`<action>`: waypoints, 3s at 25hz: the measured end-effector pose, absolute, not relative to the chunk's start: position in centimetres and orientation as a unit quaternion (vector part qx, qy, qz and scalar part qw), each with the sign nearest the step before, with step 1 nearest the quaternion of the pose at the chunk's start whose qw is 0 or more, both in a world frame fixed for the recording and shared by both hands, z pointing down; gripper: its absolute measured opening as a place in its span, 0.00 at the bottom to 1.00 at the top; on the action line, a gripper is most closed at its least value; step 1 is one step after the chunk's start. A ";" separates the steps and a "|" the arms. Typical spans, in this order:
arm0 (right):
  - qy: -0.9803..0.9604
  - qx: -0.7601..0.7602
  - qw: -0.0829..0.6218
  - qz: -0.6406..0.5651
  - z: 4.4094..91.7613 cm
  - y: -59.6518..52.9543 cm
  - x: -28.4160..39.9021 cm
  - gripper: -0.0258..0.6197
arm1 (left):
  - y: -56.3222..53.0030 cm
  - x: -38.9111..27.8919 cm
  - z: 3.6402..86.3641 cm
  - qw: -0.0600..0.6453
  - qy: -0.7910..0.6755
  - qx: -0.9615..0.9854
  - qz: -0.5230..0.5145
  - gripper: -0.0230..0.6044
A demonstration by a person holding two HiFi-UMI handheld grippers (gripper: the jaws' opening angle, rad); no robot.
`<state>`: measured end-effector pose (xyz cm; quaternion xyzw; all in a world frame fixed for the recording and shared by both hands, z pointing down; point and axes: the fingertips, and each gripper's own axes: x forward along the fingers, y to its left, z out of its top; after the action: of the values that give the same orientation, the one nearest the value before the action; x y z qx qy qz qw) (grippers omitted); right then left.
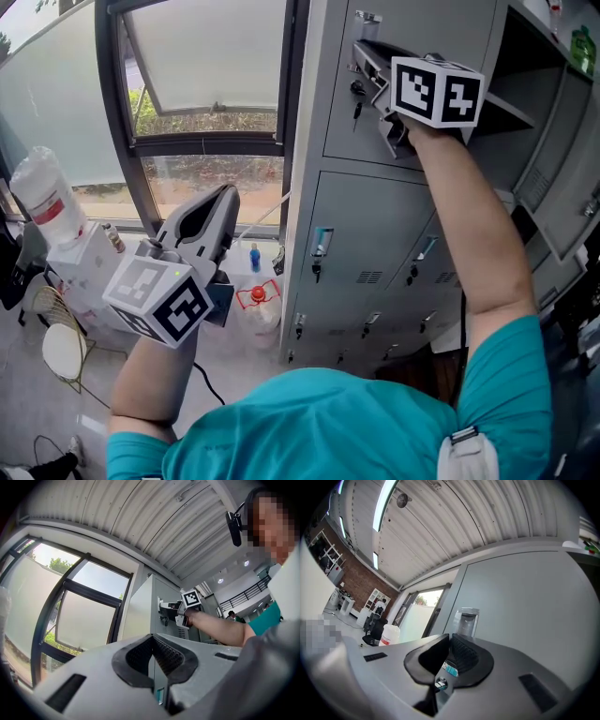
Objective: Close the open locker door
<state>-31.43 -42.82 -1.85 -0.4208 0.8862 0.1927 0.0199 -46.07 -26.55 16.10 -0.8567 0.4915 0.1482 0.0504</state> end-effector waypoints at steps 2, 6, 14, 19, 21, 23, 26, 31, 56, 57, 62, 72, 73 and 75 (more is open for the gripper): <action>0.885 -0.422 0.018 0.198 -1.8 -42.8 -31.4 0.07 | -26.5 -45.9 16.1 0.051 0.490 -0.858 0.147 0.05; 0.887 -0.415 0.016 0.203 -1.8 -42.6 -31.4 0.07 | -26.3 -45.8 15.9 0.052 0.488 -0.858 0.149 0.05; 0.900 -0.379 0.073 0.203 -1.6 -38.3 -29.2 0.07 | -26.0 -45.8 15.9 0.051 0.488 -0.858 0.152 0.04; 0.921 -0.330 0.081 0.189 2.5 -33.2 -27.6 0.07 | -26.2 -46.1 16.6 0.041 0.489 -0.857 0.155 0.05; 0.927 -0.320 0.083 0.176 4.3 -31.8 -26.7 0.07 | -26.4 -46.1 16.9 0.035 0.488 -0.858 0.155 0.04; 0.931 -0.317 0.089 0.158 6.0 -30.9 -25.7 0.07 | -26.5 -46.1 17.1 0.032 0.487 -0.859 0.153 0.04; 0.933 -0.319 0.089 0.141 8.3 -30.1 -24.2 0.07 | -26.7 -45.7 17.4 0.027 0.483 -0.862 0.151 0.05; 0.931 -0.331 0.086 0.125 10.7 -29.4 -21.8 0.07 | -26.5 -44.8 17.9 0.019 0.475 -0.867 0.150 0.04; 0.906 -0.382 0.093 0.157 8.2 -23.4 -5.9 0.07 | -24.0 -28.7 15.9 0.039 0.404 -0.906 0.123 0.04; 0.904 -0.385 0.093 0.159 7.8 -22.9 -4.3 0.07 | -23.8 -26.9 15.7 0.042 0.398 -0.908 0.121 0.04; 0.897 -0.393 0.098 0.175 5.2 -20.1 5.1 0.07 | -22.8 -16.7 14.9 0.048 0.371 -0.920 0.117 0.04; 0.911 -0.343 0.108 0.203 -0.5 -16.1 21.0 0.11 | -20.1 0.3 12.4 0.049 0.351 -0.925 0.139 0.04; 0.914 -0.336 0.107 0.201 -0.8 -16.3 21.8 0.14 | -19.8 1.4 12.3 0.048 0.352 -0.924 0.137 0.04; 0.924 -0.314 0.107 0.190 -1.3 -17.0 22.8 0.18 | -19.3 3.3 12.0 0.049 0.357 -0.923 0.132 0.04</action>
<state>22.85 -17.05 -1.25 -0.3143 0.9240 0.1896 0.1070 3.30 -19.31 11.96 -0.9235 0.3568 0.1324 0.0485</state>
